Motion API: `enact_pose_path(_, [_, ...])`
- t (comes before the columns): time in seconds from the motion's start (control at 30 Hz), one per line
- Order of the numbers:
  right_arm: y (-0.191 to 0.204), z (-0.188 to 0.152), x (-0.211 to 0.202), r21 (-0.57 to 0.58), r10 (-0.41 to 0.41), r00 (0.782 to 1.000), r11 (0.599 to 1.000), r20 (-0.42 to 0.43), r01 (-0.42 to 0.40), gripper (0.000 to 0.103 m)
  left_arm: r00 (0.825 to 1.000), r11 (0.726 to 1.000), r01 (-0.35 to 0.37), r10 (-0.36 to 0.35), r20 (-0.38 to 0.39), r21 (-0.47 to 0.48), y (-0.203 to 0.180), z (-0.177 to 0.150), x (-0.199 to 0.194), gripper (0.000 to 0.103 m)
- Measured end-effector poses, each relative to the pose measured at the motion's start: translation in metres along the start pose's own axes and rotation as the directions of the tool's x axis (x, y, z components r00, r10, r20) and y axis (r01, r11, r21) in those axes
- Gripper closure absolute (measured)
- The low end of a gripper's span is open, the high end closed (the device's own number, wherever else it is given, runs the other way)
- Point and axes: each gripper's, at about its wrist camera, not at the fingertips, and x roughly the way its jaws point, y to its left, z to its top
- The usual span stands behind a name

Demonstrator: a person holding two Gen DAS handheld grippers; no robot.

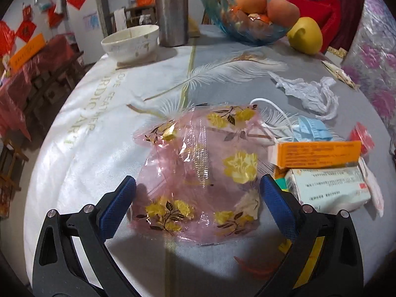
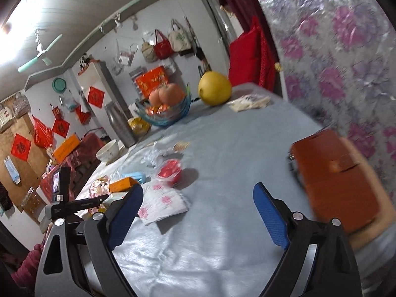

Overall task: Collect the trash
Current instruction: 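Move both tools back over the table toward the pink candy bag, then grasp the pink floral candy bag with the left tool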

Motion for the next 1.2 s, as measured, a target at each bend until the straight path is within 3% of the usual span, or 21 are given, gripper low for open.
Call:
enact_pose_path(0.17, [-0.015,-0.005,-0.018,0.009,-0.001,0.999,1.0,0.034,0.001,0.013,1.0,1.0,0.007,-0.007,-0.014,0.003,0.001,-0.003,0.003,0.007])
enact_pose_path(0.37, [-0.035,-0.009,-0.031,0.048,-0.007,0.998,0.999,0.055,0.005,0.012,0.999,0.999,-0.038,0.038,-0.019,0.011,-0.003,-0.001,0.004,0.009])
enact_pose_path(0.47, [-0.04,-0.01,-0.037,0.052,0.003,0.998,0.999,0.059,-0.006,0.012,0.999,0.999,-0.044,0.044,0.001,-0.013,0.001,-0.001,0.001,0.02])
enact_pose_path(0.6, [-0.042,-0.012,-0.048,0.016,0.015,0.997,1.0,0.082,-0.016,0.012,0.998,0.997,0.038,-0.035,0.051,-0.074,0.015,-0.003,-0.008,0.043])
enact_pose_path(0.7, [-0.044,-0.014,-0.058,0.007,0.024,0.995,1.0,0.1,-0.025,0.009,0.993,0.989,0.069,-0.056,0.101,-0.131,0.027,-0.006,-0.019,0.052])
enact_pose_path(0.97, [-0.043,-0.013,-0.049,0.019,0.045,0.996,0.999,0.078,-0.046,0.009,0.979,0.997,0.053,-0.04,0.201,-0.06,0.02,-0.032,-0.065,0.054])
enact_pose_path(1.2, [-0.007,-0.017,-0.023,-0.042,0.107,0.994,0.993,0.004,-0.106,0.009,0.957,0.994,0.105,-0.089,0.275,-0.043,0.023,-0.045,-0.102,0.054])
